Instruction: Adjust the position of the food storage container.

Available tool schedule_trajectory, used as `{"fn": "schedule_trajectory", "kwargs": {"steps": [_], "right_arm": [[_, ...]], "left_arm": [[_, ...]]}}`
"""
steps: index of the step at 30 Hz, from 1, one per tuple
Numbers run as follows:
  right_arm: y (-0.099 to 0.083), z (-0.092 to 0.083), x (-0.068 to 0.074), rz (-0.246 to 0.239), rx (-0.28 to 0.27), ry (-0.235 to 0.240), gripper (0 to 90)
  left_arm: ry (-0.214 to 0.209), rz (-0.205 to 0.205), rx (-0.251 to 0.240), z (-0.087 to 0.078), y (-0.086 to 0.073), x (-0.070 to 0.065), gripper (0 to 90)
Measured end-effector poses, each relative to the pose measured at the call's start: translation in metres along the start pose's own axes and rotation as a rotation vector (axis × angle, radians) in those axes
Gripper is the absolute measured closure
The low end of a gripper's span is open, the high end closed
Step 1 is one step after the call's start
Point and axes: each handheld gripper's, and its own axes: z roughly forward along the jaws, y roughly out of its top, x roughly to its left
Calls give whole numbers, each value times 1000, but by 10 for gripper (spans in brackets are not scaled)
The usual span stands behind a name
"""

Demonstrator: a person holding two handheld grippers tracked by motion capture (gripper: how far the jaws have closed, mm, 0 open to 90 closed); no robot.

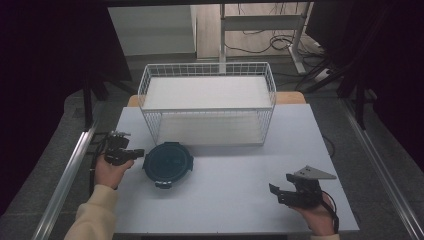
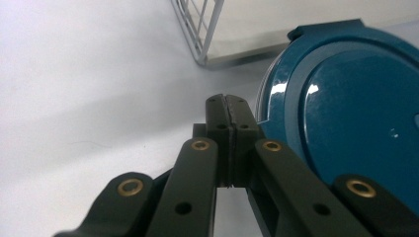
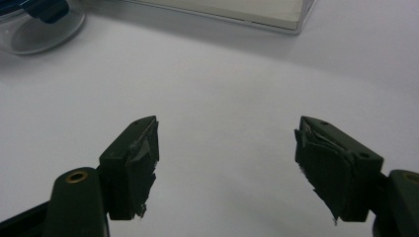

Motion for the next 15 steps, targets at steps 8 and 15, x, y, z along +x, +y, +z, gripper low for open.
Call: {"fn": "schedule_trajectory", "kwargs": {"steps": [8,15], "right_arm": [[0,2,2,-4,9,2,246],[-1,2,3,-7,13,3,246]], "left_arm": [[0,-12,48,11,-9,3,900],[0,-12,67,14,-10,1,900]]}}
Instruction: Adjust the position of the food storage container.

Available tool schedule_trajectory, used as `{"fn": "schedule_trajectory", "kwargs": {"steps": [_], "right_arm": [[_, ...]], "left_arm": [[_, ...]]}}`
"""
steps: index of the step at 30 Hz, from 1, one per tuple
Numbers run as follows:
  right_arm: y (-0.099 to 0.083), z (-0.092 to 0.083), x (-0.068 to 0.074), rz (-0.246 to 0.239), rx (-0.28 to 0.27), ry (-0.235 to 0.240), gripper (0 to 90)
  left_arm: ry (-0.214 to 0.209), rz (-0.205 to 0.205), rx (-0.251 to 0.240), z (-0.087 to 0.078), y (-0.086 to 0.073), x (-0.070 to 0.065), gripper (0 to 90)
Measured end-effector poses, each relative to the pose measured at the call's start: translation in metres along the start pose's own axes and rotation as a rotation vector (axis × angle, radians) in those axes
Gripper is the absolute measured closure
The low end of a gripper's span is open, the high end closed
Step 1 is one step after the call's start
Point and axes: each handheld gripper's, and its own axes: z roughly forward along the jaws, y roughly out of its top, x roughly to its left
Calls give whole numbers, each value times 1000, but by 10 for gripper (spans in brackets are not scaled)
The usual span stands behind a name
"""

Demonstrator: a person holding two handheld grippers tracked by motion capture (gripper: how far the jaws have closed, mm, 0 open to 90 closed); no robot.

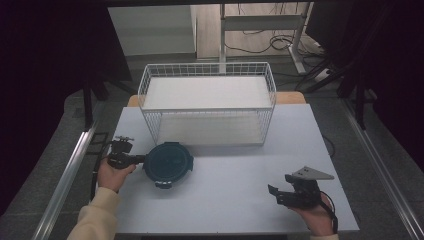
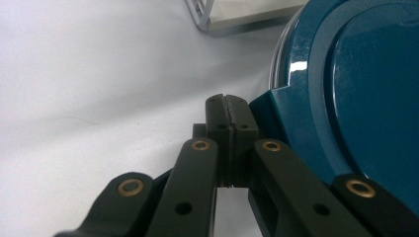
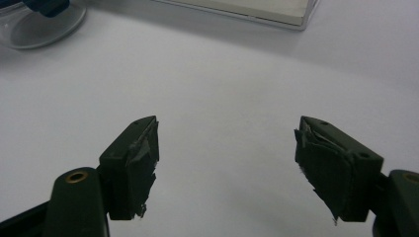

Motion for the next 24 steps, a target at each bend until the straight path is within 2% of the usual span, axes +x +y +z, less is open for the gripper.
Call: {"fn": "schedule_trajectory", "kwargs": {"steps": [3,10,17,24], "right_arm": [[0,0,0,0,1,-1,246],[0,0,0,-1,0,-1,246],[1,1,0,-3,3,-1,246],[1,-3,-3,10,-9,-5,247]], "left_arm": [[-7,-7,2,0,0,1,900],[6,-3,1,0,0,-4,900],[-20,6,14,2,0,-12,900],[-27,23,23,5,0,-22,900]]}}
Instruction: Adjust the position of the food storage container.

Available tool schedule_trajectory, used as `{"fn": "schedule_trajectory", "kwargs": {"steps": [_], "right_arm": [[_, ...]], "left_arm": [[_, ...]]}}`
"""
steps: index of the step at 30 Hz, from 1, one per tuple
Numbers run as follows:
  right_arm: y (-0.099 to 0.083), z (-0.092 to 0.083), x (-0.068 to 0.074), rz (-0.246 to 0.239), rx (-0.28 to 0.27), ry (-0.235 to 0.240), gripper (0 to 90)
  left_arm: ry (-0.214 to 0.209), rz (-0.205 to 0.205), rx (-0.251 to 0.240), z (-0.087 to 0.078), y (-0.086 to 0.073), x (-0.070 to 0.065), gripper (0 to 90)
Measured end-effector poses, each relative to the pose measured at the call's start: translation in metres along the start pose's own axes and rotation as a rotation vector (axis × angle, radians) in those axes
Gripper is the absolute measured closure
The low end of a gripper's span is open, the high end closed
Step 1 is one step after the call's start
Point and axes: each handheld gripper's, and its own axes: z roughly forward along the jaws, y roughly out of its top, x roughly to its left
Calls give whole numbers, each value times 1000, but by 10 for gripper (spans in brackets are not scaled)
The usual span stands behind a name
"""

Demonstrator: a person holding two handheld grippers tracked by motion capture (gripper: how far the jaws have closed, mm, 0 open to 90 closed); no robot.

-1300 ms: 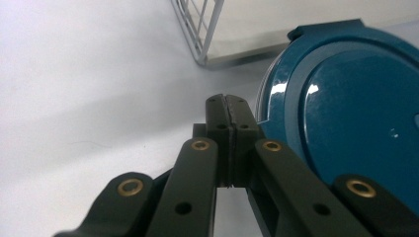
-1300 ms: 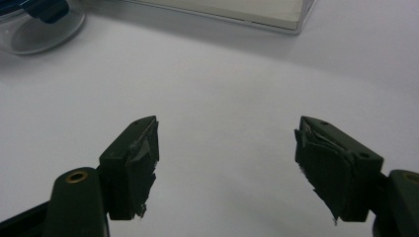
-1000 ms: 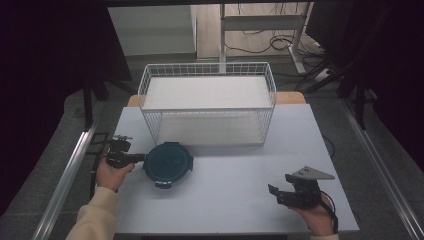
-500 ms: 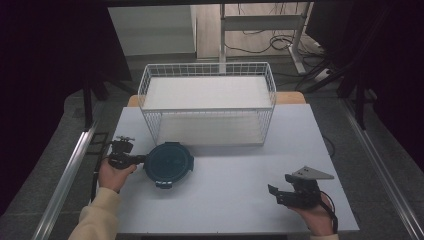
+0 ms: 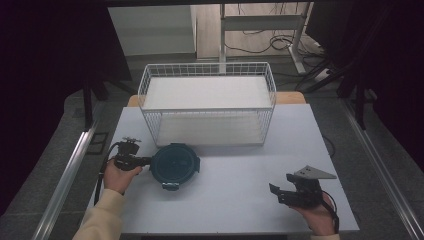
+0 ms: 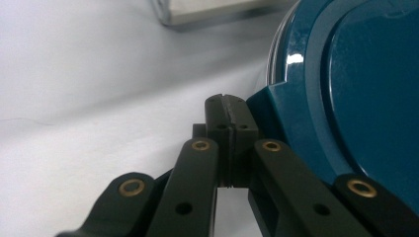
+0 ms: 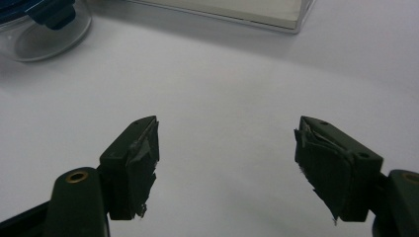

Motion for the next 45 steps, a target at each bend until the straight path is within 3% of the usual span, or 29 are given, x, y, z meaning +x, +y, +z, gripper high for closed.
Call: {"fn": "schedule_trajectory", "kwargs": {"steps": [13,28,45], "right_arm": [[0,1,0,-4,5,0,252],[0,2,0,-4,5,-1,253],[-1,2,1,-7,8,0,253]], "left_arm": [[-99,33,8,11,0,-26,900],[-121,39,11,14,0,-32,900],[-153,63,16,21,0,-49,900]]}}
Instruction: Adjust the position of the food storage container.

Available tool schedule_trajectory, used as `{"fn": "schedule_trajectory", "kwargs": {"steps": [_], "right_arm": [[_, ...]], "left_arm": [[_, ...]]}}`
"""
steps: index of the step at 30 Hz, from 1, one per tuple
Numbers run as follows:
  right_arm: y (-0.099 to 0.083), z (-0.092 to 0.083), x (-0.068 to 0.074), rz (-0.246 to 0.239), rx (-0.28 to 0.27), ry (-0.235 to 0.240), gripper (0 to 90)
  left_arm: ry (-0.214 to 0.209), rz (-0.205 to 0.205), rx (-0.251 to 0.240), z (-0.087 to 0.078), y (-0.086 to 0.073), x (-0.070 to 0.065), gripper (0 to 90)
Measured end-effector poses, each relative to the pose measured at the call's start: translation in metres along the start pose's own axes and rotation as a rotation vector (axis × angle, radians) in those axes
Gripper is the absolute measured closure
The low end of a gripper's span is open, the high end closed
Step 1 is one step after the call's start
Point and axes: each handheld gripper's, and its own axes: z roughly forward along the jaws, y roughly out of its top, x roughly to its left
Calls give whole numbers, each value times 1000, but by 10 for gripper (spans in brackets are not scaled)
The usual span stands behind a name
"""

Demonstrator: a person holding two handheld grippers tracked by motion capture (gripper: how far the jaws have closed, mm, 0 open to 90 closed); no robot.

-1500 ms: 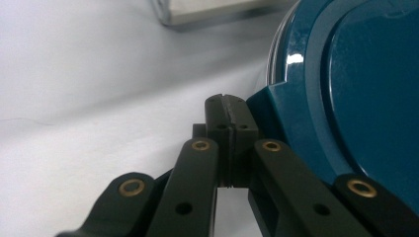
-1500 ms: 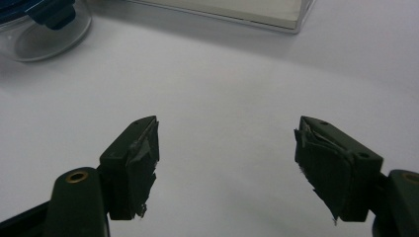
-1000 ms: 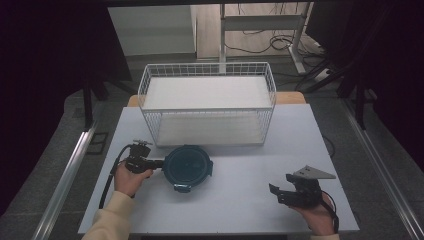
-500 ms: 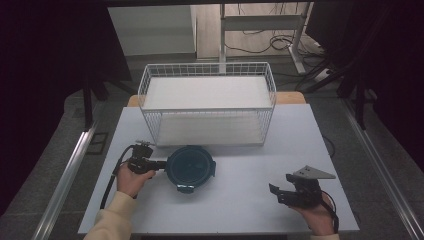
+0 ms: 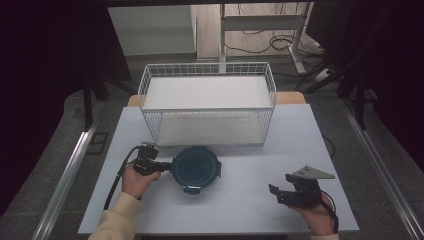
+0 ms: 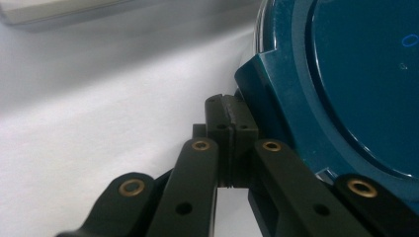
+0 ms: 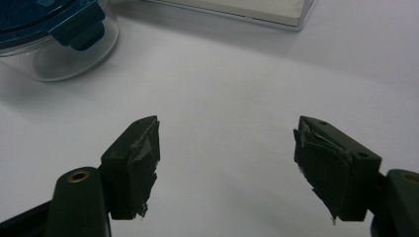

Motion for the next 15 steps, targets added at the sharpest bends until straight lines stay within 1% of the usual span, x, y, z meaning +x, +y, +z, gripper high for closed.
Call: {"fn": "schedule_trajectory", "kwargs": {"steps": [1,6,8,9,10,12,13,14,15], "right_arm": [[0,0,0,0,0,0,254],[0,0,0,0,1,1,254],[0,0,1,0,2,2,253],[0,0,1,0,1,1,253],[0,0,0,0,1,1,254],[0,0,0,1,0,0,254],[0,0,0,1,0,0,253],[0,0,0,1,-1,-1,253],[0,0,0,1,-1,-1,254]], "left_arm": [[-1,11,7,0,0,-1,900],[-12,10,4,4,1,-7,900],[-17,20,10,5,1,-9,900],[-22,14,3,6,1,-12,900],[-27,23,9,7,1,-13,900],[-35,27,10,9,0,-18,900],[-29,36,10,10,0,-20,900],[-27,34,6,11,0,-22,900],[-26,47,13,11,0,-23,900]]}}
